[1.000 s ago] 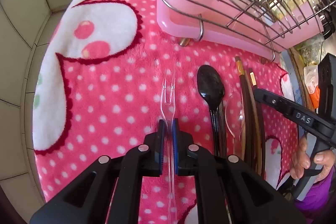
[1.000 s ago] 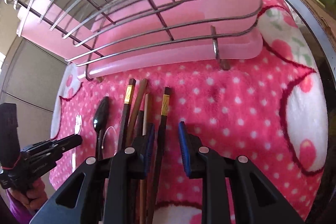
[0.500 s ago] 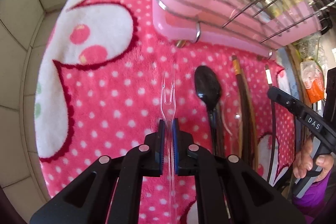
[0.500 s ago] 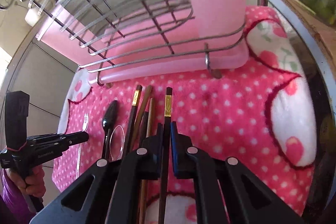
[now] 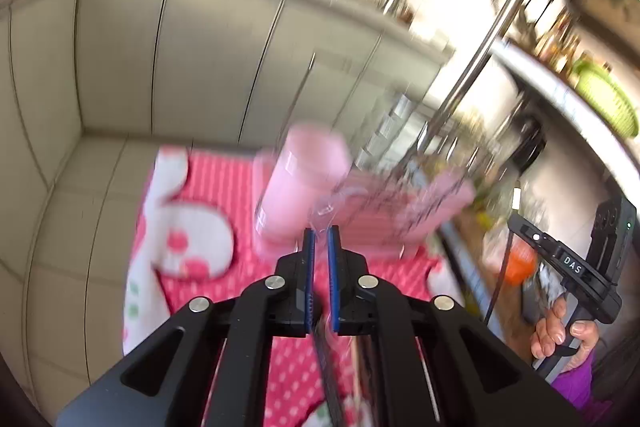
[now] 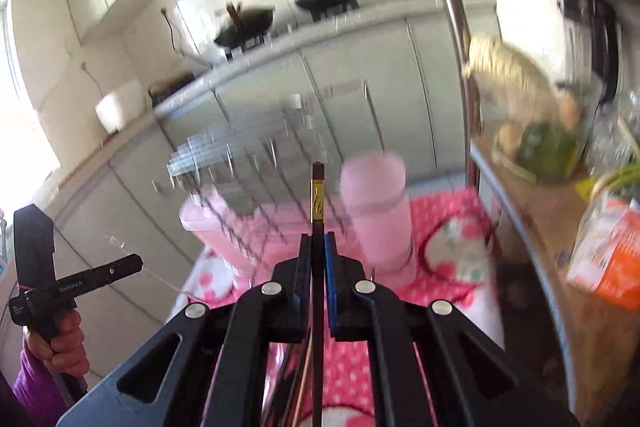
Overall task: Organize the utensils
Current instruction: 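Lift the fork with the left tool while the right carries the chopstick to the pink cup, then open the left tool over the pink cup while the right releases the chopstick into it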
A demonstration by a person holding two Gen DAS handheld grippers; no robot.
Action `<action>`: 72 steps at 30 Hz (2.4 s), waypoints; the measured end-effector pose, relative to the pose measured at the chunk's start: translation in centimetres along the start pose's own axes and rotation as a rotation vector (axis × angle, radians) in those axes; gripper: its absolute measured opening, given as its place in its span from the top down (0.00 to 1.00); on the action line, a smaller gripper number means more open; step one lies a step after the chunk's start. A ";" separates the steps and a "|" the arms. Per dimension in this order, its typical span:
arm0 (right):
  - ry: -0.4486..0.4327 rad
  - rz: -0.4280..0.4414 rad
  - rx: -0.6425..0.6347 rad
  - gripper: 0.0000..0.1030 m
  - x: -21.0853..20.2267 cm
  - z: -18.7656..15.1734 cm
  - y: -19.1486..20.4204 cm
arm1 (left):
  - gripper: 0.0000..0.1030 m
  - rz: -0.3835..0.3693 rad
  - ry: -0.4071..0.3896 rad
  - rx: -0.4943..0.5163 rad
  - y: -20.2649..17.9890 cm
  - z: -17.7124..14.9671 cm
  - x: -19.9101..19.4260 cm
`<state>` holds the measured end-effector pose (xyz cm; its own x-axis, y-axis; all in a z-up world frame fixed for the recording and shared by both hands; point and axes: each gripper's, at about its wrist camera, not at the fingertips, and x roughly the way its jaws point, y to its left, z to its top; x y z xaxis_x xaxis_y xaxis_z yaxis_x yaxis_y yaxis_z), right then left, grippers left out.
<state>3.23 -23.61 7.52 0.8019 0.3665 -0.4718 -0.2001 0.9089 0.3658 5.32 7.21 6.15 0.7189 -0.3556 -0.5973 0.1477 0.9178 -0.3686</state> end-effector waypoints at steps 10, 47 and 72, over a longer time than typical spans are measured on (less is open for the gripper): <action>-0.387 -0.041 -0.072 0.94 -5.3 10.5 0.8 | 0.95 -0.077 -0.180 0.065 -3.7 8.7 -4.9; -0.146 -0.189 -0.065 0.93 10.0 8.0 -3.9 | 0.95 0.094 0.131 0.022 1.1 8.7 10.1; -0.048 -0.132 -0.012 0.56 2.6 0.5 -2.7 | 0.64 0.141 0.019 -0.028 1.2 4.2 2.2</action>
<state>6.19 -25.16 5.73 0.8475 0.2342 -0.4763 -0.0976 0.9509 0.2938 9.89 8.32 7.36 0.7179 -0.2270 -0.6581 0.0268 0.9537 -0.2997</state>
